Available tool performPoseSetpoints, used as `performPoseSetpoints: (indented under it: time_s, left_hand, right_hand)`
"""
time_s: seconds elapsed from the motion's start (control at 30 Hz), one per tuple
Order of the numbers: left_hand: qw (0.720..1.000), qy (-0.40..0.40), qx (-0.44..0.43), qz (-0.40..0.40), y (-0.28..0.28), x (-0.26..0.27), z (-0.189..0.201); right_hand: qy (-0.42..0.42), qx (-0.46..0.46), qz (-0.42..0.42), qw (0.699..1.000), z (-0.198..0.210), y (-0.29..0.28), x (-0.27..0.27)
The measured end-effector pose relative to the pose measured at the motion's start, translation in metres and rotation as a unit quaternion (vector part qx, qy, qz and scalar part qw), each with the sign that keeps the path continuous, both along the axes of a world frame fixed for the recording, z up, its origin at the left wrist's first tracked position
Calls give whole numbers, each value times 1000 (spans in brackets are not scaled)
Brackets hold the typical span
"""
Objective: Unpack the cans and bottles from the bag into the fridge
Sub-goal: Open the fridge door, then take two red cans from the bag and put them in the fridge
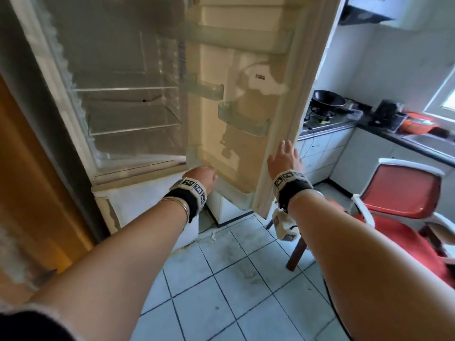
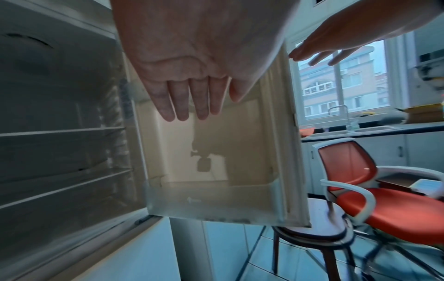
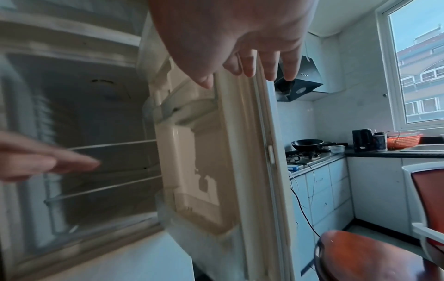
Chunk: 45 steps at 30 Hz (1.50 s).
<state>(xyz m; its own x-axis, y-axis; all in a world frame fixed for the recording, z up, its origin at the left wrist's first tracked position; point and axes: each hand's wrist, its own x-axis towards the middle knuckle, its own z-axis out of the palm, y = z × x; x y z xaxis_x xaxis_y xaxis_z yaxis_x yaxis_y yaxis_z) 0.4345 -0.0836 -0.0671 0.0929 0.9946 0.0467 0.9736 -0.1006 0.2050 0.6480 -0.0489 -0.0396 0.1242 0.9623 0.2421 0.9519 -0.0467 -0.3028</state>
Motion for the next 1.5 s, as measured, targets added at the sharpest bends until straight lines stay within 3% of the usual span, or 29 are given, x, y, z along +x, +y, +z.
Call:
performPoseSetpoints:
  time_s: [0.27,0.43,0.6,0.8,1.1,1.5]
  left_hand:
    - [992,-10,-58,-113,-17,36,-70]
    - [979,13,-95,-180,-43,77,-104]
    - [962,19,-135,-235,-63,134,-121]
    - [946,-1,-135,-295,-87,238,-112]
    - [899,46,-109,-422,-147,431,-107]
    - [789,94,-132,-592,-241,653,-113]
  right_hand:
    - [-41,-166,-10,985,-78,-67,-8]
    - [-48,-233,-55,970,-128,-117,22]
    - [-21,-281,-99,954,-150,-154,68]
    - [30,-264,-155,952,-156,-194,156]
    - [70,-286,-287,912,-151,-287,328]
    - [141,-277,-477,822,-154,-419,488]
